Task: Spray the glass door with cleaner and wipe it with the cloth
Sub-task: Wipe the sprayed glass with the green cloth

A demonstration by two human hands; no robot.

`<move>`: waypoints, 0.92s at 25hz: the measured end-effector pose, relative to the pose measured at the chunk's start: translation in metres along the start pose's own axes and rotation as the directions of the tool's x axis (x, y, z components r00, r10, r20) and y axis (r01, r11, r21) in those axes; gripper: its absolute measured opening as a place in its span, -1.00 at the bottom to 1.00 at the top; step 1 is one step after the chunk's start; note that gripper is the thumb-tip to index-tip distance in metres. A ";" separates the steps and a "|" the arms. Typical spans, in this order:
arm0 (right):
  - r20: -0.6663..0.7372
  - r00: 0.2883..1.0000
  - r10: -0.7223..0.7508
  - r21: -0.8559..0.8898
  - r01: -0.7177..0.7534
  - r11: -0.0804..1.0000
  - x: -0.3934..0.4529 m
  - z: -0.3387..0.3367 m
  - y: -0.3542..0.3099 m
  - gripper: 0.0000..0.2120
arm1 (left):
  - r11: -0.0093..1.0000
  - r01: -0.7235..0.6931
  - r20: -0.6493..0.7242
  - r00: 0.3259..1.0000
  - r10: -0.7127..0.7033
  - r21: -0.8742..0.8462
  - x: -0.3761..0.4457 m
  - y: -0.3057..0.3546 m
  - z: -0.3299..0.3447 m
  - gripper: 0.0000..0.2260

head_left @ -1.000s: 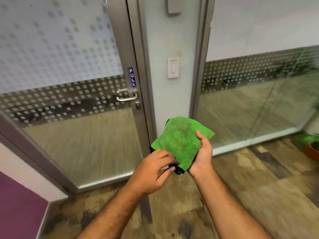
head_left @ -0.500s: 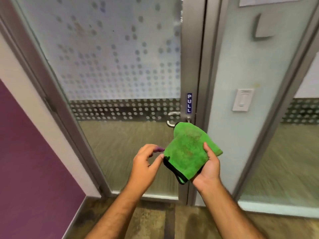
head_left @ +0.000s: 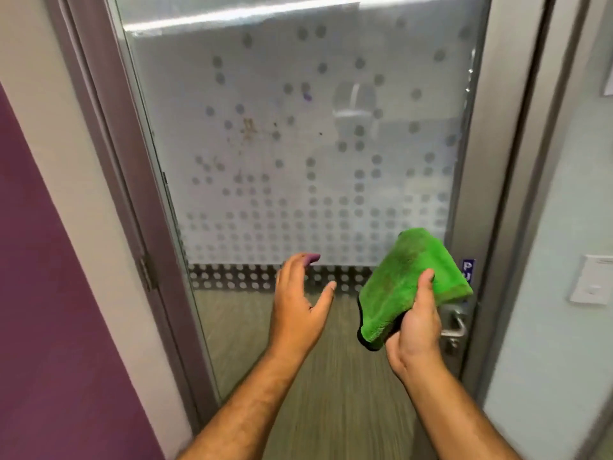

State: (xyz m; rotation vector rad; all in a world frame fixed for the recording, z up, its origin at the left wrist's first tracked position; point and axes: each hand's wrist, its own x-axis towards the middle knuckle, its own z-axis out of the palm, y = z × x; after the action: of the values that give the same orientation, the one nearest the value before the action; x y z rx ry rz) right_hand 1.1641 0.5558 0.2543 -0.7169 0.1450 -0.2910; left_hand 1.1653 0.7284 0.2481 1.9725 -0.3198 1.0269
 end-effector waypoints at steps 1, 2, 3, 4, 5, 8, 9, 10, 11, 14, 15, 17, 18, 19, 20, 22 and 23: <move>-0.021 0.999 -0.048 0.002 0.049 0.999 0.002 0.024 0.008 -0.65 | 0.999 -0.028 -0.011 1.000 0.028 0.027 0.021 -0.013 -0.015 -0.59; -0.031 0.995 -0.096 0.007 0.097 0.995 0.004 0.046 0.014 -0.65 | 0.997 -0.053 -0.017 0.998 0.054 0.053 0.043 -0.027 -0.030 -0.58; -0.040 0.988 -0.151 0.008 0.151 0.988 0.007 0.066 0.021 -0.63 | 0.994 -0.080 -0.025 0.996 0.082 0.081 0.065 -0.040 -0.045 -0.56; -0.051 0.978 -0.203 0.001 0.203 0.979 0.010 0.082 0.026 -0.60 | 0.988 -0.105 -0.037 0.993 0.110 0.113 0.087 -0.051 -0.059 -0.54; -0.065 0.967 -0.246 -0.021 0.246 0.969 0.012 0.096 0.028 -0.58 | 0.982 -0.127 -0.051 0.990 0.135 0.140 0.107 -0.060 -0.072 -0.52; -0.108 0.933 -0.343 -0.142 0.327 0.934 0.024 0.136 0.039 -0.29 | 0.966 -0.167 -0.124 0.973 0.193 0.197 0.177 -0.088 -0.110 -0.44; -0.099 0.915 -0.391 -0.211 0.364 0.907 0.031 0.145 0.043 -0.16 | 0.958 -0.179 -0.151 0.965 0.216 0.225 0.199 -0.097 -0.121 -0.43; -0.059 0.878 -0.475 -0.273 0.443 0.854 0.037 0.154 0.045 -0.11 | 0.950 -0.191 -0.172 0.956 0.237 0.248 0.221 -0.105 -0.130 -0.42; 0.014 0.828 -0.561 -0.311 0.537 0.785 0.041 0.164 0.046 -0.10 | 0.943 -0.199 -0.184 0.950 0.252 0.266 0.241 -0.112 -0.138 -0.42; 0.249 0.681 -0.689 -0.378 0.723 0.578 0.068 0.187 0.040 -0.04 | 0.911 -0.213 -0.185 0.938 0.292 0.353 0.290 -0.131 -0.157 -0.37; 0.332 0.629 -0.703 -0.406 0.768 0.496 0.081 0.195 0.036 -0.13 | 0.896 -0.216 -0.180 0.935 0.304 0.389 0.305 -0.137 -0.162 -0.36; 0.509 0.511 -0.692 -0.473 0.838 0.271 0.112 0.214 0.024 -0.21 | 0.865 -0.203 -0.175 0.934 0.312 0.459 0.332 -0.147 -0.173 -0.32; 0.582 0.460 -0.671 -0.493 0.855 0.159 0.126 0.225 0.017 -0.23 | 0.848 -0.188 -0.174 0.935 0.310 0.496 0.345 -0.152 -0.178 -0.30; 0.634 0.424 -0.647 -0.517 0.854 0.053 0.139 0.235 0.010 -0.24 | 0.828 -0.173 -0.170 0.937 0.306 0.534 0.356 -0.158 -0.184 -0.28; 0.674 0.398 -0.622 -0.549 0.833 -0.061 0.152 0.244 0.005 -0.25 | 0.801 -0.168 -0.159 0.937 0.310 0.574 0.364 -0.166 -0.188 -0.26; 0.712 0.378 -0.592 -0.627 0.721 -0.293 0.175 0.253 0.002 -0.22 | 0.734 -0.194 -0.128 0.925 0.357 0.651 0.370 -0.182 -0.191 -0.26; 0.712 0.371 -0.596 -0.651 0.668 -0.361 0.185 0.256 0.005 -0.21 | 0.711 -0.212 -0.122 0.914 0.388 0.671 0.371 -0.189 -0.189 -0.28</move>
State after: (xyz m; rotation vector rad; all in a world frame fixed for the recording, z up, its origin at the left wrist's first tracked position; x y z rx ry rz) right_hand 1.3998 0.6615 0.4362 -2.1987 -0.2669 -1.4946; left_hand 1.4018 1.0472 0.4760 2.4010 -0.1508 1.7827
